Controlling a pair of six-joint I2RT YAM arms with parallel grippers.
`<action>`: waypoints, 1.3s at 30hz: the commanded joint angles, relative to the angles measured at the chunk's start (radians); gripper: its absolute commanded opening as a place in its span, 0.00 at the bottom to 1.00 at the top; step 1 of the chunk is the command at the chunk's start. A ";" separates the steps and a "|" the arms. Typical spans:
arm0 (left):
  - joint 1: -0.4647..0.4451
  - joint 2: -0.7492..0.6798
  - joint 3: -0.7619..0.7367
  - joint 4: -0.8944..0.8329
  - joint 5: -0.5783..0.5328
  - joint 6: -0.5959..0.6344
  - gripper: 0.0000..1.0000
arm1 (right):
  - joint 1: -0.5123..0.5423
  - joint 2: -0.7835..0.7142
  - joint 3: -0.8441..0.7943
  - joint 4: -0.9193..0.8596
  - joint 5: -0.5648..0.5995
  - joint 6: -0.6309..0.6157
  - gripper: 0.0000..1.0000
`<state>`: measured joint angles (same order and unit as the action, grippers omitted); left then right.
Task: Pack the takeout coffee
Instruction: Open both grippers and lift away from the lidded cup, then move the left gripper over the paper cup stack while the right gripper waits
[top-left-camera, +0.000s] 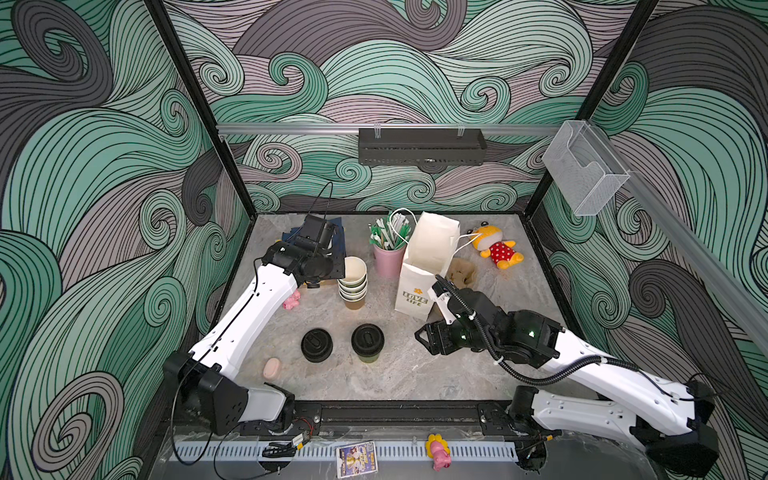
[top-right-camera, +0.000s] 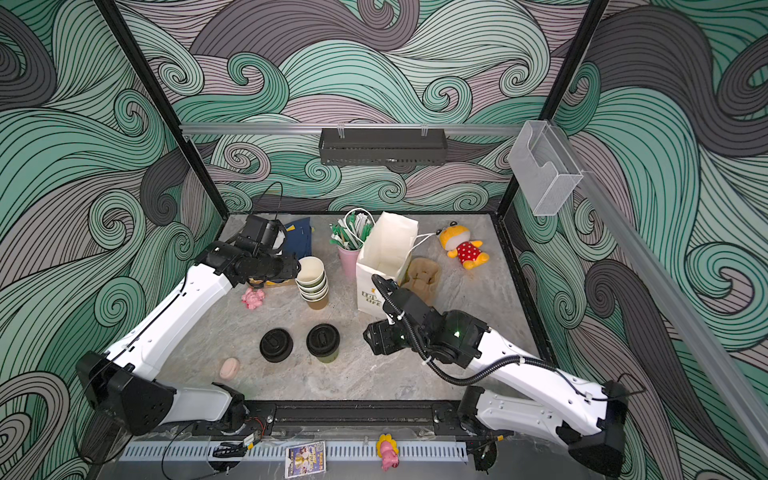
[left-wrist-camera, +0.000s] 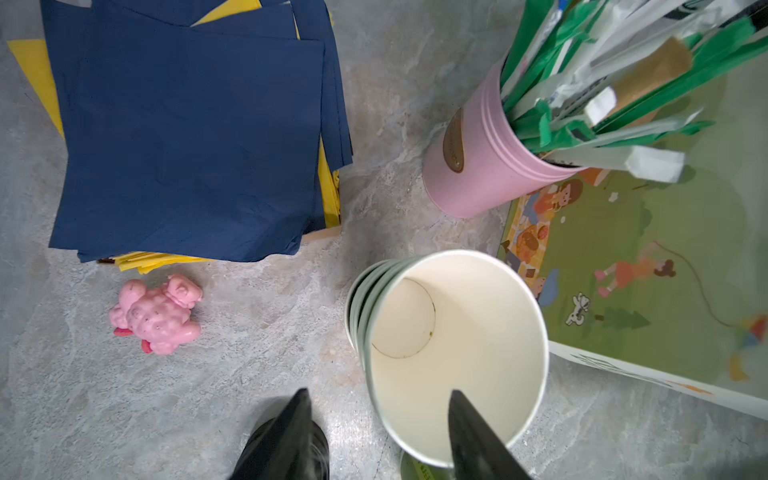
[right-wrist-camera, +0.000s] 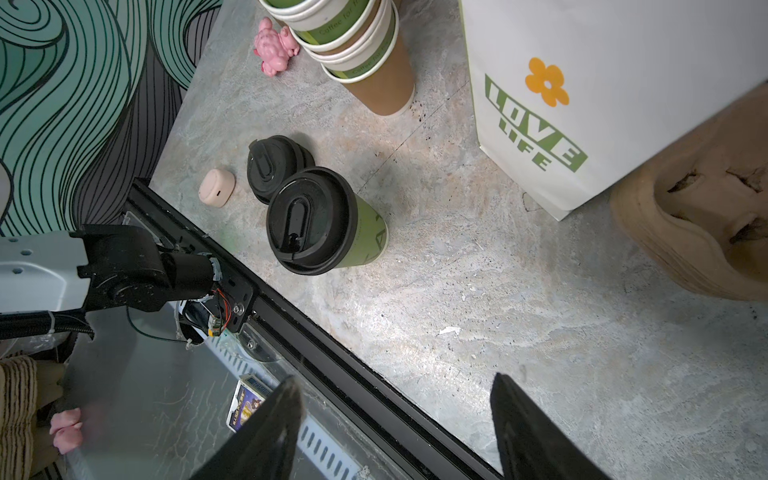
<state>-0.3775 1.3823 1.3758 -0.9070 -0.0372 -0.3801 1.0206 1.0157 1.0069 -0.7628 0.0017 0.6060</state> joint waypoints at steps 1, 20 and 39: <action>0.016 0.031 0.044 -0.034 0.032 0.039 0.49 | -0.005 -0.014 -0.010 0.017 0.023 0.012 0.72; 0.018 0.108 0.121 -0.063 0.011 0.065 0.00 | -0.007 -0.056 -0.037 0.031 0.036 0.023 0.72; 0.017 -0.179 0.065 0.092 0.042 -0.111 0.00 | -0.010 -0.103 -0.041 0.024 0.047 0.052 0.71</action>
<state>-0.3687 1.2648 1.4460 -0.8707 -0.0162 -0.4324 1.0161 0.9302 0.9661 -0.7380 0.0303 0.6384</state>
